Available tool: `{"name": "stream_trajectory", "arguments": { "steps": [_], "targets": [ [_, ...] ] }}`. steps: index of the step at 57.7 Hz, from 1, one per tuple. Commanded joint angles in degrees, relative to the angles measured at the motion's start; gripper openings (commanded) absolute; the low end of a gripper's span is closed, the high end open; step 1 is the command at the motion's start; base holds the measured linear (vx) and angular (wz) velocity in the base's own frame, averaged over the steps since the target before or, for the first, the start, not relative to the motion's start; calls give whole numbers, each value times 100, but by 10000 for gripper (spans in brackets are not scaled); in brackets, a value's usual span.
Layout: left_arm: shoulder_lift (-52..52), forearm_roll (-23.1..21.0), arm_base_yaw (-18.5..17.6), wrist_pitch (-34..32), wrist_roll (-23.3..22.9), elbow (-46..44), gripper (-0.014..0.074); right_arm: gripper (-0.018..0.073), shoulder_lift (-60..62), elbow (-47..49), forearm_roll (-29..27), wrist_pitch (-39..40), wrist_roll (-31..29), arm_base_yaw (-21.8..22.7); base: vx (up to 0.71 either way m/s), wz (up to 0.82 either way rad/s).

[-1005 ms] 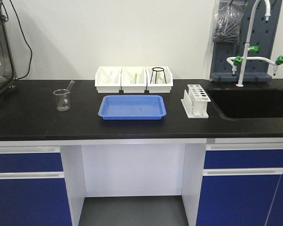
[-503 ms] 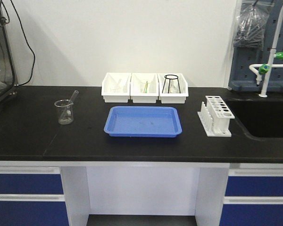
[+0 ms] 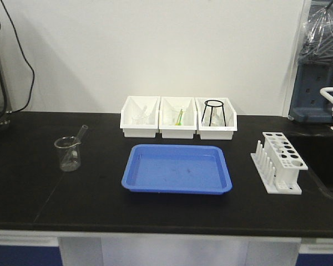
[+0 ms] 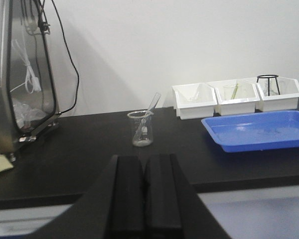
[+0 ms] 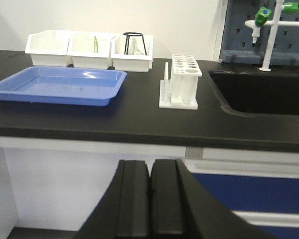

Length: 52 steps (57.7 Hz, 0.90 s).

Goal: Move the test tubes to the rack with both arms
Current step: 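Drive the base up to the bench with the beaker and rack, then reach the left gripper down to the glass test tube in the beaker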

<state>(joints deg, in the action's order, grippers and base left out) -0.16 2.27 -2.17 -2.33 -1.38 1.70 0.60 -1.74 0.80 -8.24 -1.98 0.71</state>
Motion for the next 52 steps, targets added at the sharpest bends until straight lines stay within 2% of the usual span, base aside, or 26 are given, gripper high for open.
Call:
{"name": "stream_trajectory", "arguments": {
  "steps": [1, 52],
  "targets": [
    [129, -43, 6, -430, -23, 160, -20, -8, 2, -62, 56, 470, -4, -1, 36, -4],
    [129, -43, 6, -430, -23, 160, -20, -8, 2, -62, 56, 470, -4, -1, 35, -4]
  ]
}}
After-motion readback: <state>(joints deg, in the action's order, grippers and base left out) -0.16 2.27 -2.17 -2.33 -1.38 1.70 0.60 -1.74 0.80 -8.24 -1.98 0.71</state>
